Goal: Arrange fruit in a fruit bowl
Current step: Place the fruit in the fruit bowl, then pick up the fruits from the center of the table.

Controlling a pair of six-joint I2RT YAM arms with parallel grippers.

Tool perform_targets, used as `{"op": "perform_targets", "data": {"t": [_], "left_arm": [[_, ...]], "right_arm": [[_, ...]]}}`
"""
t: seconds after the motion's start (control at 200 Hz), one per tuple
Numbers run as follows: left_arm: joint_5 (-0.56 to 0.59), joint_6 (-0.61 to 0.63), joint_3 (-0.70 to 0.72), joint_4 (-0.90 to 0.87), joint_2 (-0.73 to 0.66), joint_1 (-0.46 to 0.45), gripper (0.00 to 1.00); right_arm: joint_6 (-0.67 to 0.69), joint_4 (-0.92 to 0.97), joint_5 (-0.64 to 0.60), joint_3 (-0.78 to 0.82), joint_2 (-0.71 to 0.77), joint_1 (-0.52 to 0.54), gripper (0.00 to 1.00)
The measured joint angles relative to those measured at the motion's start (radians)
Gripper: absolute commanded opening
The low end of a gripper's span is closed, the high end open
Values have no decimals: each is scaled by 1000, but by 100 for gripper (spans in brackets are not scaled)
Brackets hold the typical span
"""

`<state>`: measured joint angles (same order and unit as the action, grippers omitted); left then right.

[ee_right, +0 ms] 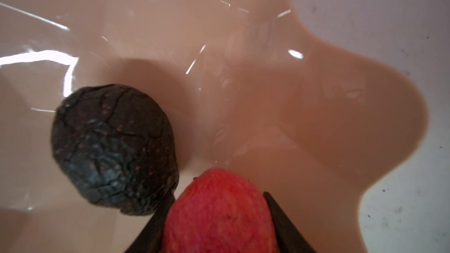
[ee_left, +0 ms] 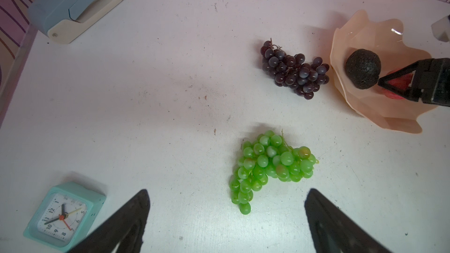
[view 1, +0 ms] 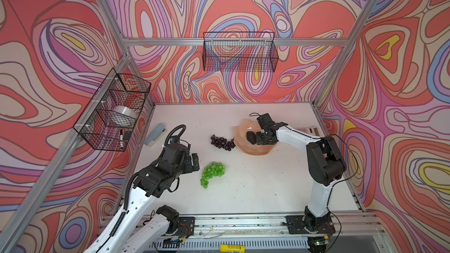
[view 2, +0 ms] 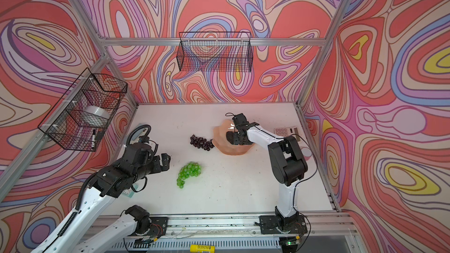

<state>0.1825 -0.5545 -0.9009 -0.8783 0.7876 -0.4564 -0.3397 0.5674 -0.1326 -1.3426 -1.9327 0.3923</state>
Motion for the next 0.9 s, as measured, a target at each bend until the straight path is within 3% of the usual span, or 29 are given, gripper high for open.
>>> {"op": "perform_targets", "data": {"t": [0.135, 0.26, 0.616, 0.902], "left_arm": [[-6, 0, 0, 0, 0, 0, 100], [-13, 0, 0, 0, 0, 0, 100], [-61, 1, 0, -7, 7, 0, 95], [-211, 28, 0, -47, 27, 0, 90]], "right_arm": [[4, -8, 3, -16, -26, -8, 68], [13, -11, 6, -42, -28, -7, 76], [24, 8, 7, -58, -2, -7, 82], [24, 30, 14, -94, 192, -7, 92]]}}
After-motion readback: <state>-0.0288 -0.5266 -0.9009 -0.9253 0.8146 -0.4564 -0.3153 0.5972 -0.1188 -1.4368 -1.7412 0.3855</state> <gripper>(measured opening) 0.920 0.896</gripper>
